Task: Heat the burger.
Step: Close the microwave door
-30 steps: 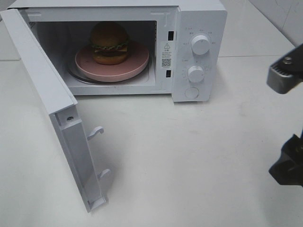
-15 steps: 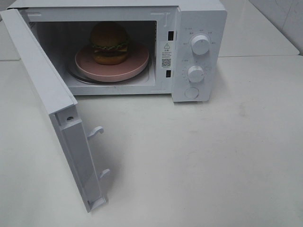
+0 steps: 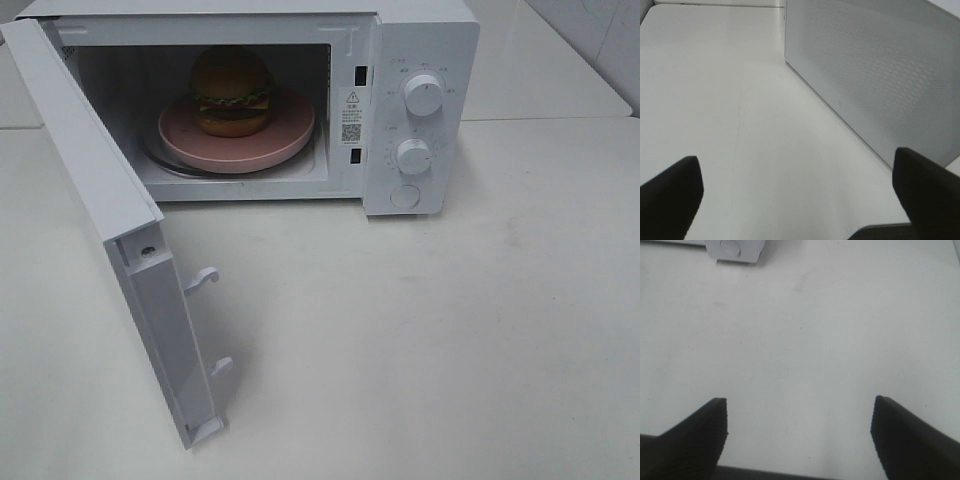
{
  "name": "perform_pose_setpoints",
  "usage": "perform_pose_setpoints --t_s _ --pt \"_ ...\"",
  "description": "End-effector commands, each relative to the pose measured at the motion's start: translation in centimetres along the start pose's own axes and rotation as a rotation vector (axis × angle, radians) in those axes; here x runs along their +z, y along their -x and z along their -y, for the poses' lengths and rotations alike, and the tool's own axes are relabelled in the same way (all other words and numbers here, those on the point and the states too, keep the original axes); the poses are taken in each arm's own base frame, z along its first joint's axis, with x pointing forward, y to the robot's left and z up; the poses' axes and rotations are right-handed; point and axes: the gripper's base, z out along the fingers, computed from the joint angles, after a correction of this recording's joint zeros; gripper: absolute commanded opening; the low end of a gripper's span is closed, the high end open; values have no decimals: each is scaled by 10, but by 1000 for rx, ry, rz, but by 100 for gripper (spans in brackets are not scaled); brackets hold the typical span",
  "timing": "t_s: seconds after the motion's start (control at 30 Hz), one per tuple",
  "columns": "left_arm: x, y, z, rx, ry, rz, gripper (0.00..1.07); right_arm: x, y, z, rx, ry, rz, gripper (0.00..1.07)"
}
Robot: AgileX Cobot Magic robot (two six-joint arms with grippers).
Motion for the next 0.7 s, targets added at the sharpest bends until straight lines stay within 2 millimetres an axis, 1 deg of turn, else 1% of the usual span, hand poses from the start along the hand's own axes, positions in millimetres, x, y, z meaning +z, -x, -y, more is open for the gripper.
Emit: perform_pose_setpoints --t_s 0.03,0.07,0.27,0.7 --pt "0 0 0 1 -7 9 98 -7 -5 1 32 -15 62 76" --pt "0 0 0 1 -7 9 98 -11 -9 1 39 -21 101 76" --pt "0 0 0 1 -7 9 98 -23 -19 1 62 -46 202 76" --pt "0 0 0 1 -7 9 98 -23 -19 1 61 -47 201 76"
